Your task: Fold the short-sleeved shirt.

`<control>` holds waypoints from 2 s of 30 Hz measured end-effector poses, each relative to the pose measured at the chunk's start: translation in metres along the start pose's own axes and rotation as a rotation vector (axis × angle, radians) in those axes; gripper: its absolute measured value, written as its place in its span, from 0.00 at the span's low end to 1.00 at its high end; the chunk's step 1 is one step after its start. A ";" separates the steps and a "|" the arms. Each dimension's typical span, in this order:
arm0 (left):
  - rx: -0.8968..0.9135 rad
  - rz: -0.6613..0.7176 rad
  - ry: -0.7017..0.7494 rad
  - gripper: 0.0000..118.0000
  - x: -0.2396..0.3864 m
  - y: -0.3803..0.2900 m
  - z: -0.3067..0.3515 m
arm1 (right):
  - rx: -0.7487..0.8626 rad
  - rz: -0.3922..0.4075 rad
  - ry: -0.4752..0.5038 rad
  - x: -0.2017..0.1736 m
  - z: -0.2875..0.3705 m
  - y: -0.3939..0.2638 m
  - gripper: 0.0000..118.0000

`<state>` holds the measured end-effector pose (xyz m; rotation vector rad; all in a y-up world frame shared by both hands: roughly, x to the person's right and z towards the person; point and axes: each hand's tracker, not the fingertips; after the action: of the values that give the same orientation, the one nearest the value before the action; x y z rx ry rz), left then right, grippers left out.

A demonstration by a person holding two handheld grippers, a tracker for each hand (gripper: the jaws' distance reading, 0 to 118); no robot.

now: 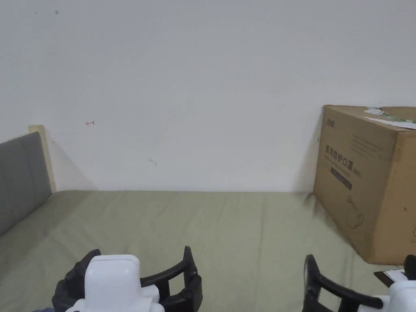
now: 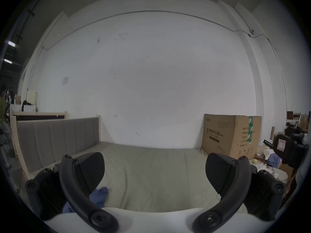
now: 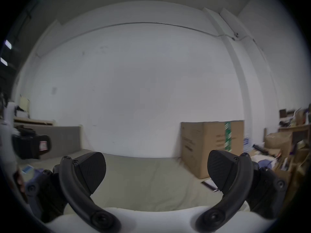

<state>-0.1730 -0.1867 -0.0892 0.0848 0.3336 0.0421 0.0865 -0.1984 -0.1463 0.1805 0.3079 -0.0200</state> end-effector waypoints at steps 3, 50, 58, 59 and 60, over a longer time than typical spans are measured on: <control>0.046 -0.040 0.005 1.00 0.004 0.004 0.006 | -0.057 -0.007 -0.017 -0.005 -0.006 -0.003 1.00; -0.021 -0.039 0.001 0.00 0.005 0.008 -0.009 | -0.133 -0.065 -0.096 0.047 -0.020 0.001 0.00; -0.030 -0.039 -0.005 0.00 0.010 0.005 -0.013 | -0.149 -0.082 -0.128 0.053 -0.021 -0.002 0.00; -0.033 -0.039 -0.007 0.00 0.010 0.005 -0.014 | -0.151 -0.082 -0.131 0.054 -0.021 -0.002 0.00; -0.033 -0.040 -0.007 0.00 0.010 0.005 -0.015 | -0.152 -0.084 -0.132 0.054 -0.021 -0.002 0.00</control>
<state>-0.1683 -0.1803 -0.1060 0.0451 0.3279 0.0076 0.1314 -0.1965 -0.1830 0.0148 0.1843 -0.0911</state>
